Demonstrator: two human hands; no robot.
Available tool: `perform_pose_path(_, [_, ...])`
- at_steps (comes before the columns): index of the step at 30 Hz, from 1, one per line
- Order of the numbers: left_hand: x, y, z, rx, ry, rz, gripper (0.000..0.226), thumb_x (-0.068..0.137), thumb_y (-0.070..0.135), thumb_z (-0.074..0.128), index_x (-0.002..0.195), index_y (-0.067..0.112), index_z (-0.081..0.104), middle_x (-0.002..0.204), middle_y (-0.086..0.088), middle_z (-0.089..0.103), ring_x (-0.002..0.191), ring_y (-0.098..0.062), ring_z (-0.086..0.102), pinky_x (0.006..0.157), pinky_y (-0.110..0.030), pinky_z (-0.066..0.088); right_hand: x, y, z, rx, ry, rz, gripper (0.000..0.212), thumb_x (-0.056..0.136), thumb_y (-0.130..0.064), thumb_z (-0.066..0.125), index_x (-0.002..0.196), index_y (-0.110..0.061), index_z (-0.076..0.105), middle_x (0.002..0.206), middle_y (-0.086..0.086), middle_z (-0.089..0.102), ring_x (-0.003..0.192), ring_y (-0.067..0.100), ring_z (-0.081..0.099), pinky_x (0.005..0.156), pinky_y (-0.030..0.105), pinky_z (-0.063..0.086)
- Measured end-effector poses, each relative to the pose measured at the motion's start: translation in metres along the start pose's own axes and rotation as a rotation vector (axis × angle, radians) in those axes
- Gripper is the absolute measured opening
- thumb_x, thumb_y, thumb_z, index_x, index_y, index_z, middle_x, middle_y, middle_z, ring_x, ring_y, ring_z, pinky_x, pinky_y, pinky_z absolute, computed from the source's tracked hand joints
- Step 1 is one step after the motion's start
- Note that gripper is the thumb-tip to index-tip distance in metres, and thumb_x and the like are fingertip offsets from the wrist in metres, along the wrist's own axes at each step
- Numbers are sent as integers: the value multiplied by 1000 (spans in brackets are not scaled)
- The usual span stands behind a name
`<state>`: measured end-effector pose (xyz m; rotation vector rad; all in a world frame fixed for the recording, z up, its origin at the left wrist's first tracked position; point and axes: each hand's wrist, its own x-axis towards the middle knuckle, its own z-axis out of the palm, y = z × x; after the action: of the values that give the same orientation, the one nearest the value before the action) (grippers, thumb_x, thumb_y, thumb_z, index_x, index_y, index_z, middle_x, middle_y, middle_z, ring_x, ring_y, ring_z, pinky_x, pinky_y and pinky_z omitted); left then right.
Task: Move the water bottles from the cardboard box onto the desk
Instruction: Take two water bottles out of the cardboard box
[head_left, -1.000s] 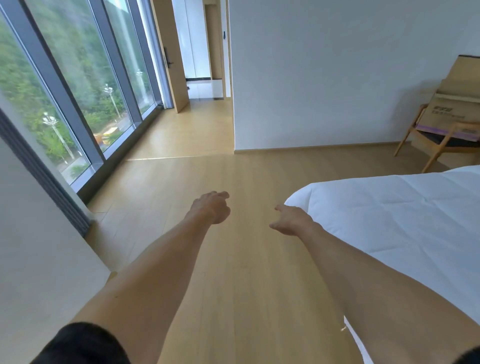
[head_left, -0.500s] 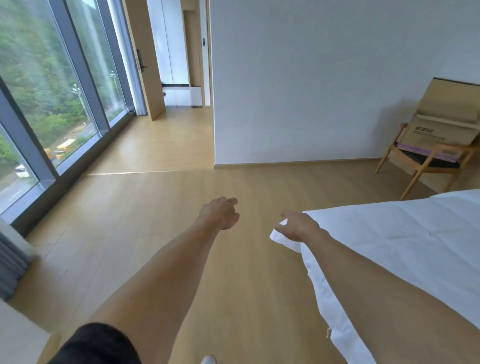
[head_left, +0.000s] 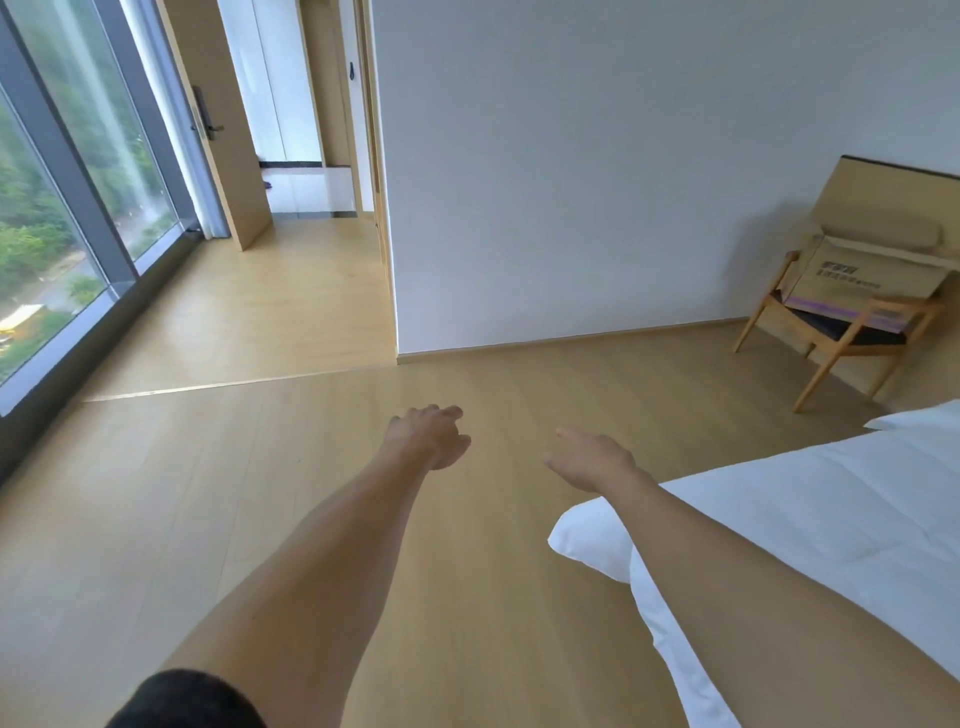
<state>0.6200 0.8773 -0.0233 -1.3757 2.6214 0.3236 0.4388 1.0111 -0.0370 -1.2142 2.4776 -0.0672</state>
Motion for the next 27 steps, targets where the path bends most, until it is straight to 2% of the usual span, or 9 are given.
perform_pose_path(7, [108, 2, -17, 7, -17, 44, 57, 101, 42, 37, 157, 35, 26, 158, 3, 36, 141, -26, 37, 111, -43, 30, 106, -12, -19, 7, 62, 20, 62, 96, -57, 44, 152, -30, 35, 150, 6, 48, 137, 31, 45, 106, 42, 38])
perform_pose_path(14, [246, 20, -59, 29, 7, 39, 57, 101, 39, 38, 157, 36, 26, 161, 5, 33, 143, -25, 34, 112, -42, 29, 246, -16, -54, 57, 78, 19, 63, 96, -59, 44, 152, -31, 35, 150, 7, 48, 138, 31, 44, 108, 43, 37])
perform_pose_path(20, [366, 62, -100, 53, 16, 70, 55, 101, 36, 38, 156, 35, 28, 159, 3, 35, 141, -26, 37, 110, -40, 32, 357, -1, -109, 76, 71, 38, 64, 96, -58, 45, 152, -31, 35, 151, 7, 49, 138, 30, 44, 108, 41, 36])
perform_pose_path(27, [473, 126, -110, 72, -16, 196, 55, 101, 37, 38, 156, 35, 29, 158, 3, 37, 140, -26, 39, 109, -41, 32, 442, 47, -149, 100, 71, 123, 66, 97, -58, 43, 155, -30, 31, 153, 6, 47, 140, 29, 43, 111, 39, 35])
